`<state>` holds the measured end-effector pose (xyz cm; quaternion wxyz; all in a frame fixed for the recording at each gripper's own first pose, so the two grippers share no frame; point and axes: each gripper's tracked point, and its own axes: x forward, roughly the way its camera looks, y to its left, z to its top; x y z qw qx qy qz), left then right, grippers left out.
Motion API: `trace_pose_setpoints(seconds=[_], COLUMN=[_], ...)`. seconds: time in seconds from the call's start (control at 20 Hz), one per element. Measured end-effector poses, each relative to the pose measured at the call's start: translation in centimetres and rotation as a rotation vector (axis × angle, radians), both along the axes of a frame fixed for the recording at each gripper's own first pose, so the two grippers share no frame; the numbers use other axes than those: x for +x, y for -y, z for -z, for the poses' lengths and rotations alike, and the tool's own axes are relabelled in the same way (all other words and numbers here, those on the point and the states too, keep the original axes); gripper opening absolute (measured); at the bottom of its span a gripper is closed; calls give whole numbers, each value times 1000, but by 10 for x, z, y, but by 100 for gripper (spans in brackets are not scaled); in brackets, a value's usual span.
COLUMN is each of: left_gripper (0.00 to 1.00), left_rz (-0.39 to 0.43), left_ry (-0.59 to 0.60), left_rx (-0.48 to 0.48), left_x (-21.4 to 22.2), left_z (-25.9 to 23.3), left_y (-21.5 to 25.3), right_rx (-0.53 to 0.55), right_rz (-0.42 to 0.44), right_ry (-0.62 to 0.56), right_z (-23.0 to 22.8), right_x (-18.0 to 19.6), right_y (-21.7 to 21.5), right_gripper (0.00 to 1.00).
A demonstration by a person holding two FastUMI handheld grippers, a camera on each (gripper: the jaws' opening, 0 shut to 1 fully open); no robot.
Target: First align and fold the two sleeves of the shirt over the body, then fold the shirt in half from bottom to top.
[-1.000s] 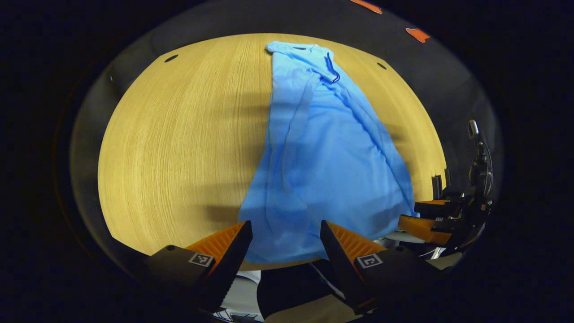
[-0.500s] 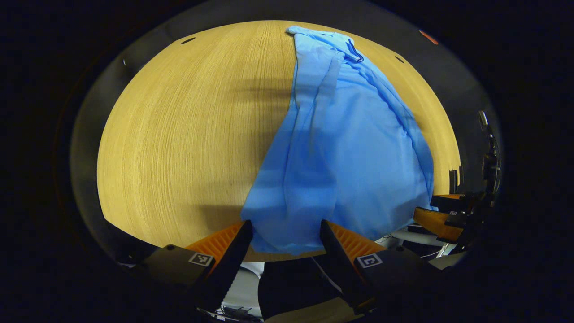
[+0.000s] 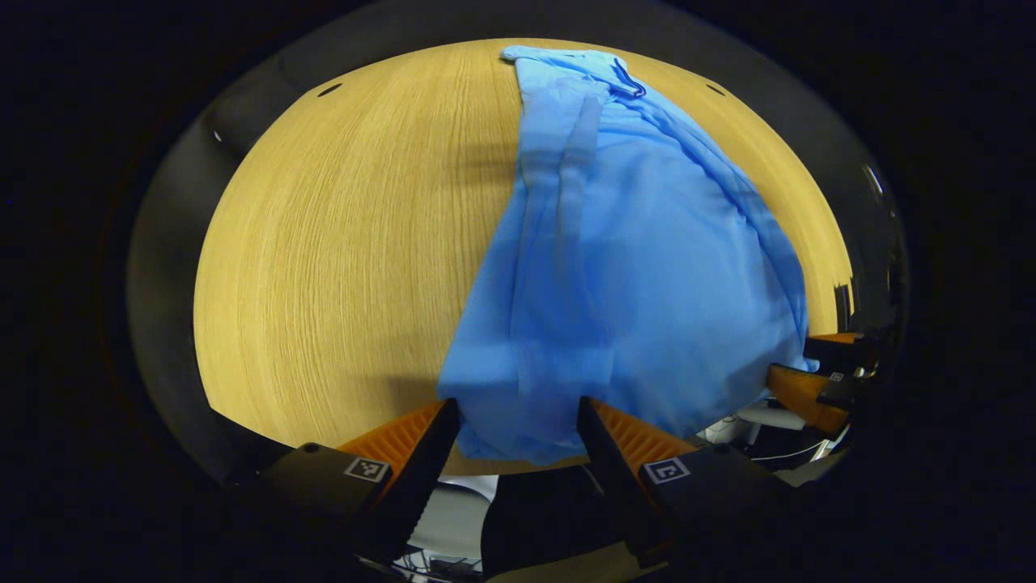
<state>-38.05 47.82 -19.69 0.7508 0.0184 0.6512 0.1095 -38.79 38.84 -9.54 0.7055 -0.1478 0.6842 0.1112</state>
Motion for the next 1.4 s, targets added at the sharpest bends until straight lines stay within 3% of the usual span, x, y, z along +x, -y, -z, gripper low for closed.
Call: trace_pose_setpoints(seconds=[0.35,0.45,0.5,0.55,0.6,0.65,0.7,0.75,0.8,0.95,1.05,1.25,1.4], left_gripper=[98,97,94,83,75,59,43,22,13,5,5,5,5], left_rz=[-23,-36,-44,-42,-31,-18,-7,-5,-16,-97,-124,-118,-107], left_ry=[24,35,43,52,58,58,63,63,85,134,126,125,160], left_rx=[6,5,4,1,-6,-16,-34,-35,-47,-94,-115,-107,-95], left_x=[5,6,6,9,11,11,11,10,14,20,12,23,51], left_z=[3,2,3,4,4,5,5,5,5,6,3,-2,-12], left_y=[0,0,1,3,7,10,15,15,16,15,14,12,6], right_rx=[0,2,1,1,5,10,20,24,27,52,71,103,127], right_rz=[26,29,31,28,20,9,3,1,1,55,108,138,106], right_ry=[4,15,14,13,12,11,10,12,14,-14,-44,-48,-17], right_z=[0,0,0,0,-1,1,0,0,0,-1,-2,-8,-14], right_x=[1,2,2,2,2,1,0,0,1,-1,1,19,50], right_y=[1,1,2,1,0,-2,-6,-6,-7,-6,-6,-12,-20], right_gripper=[96,83,67,65,50,42,28,21,9,2,0,1,0])
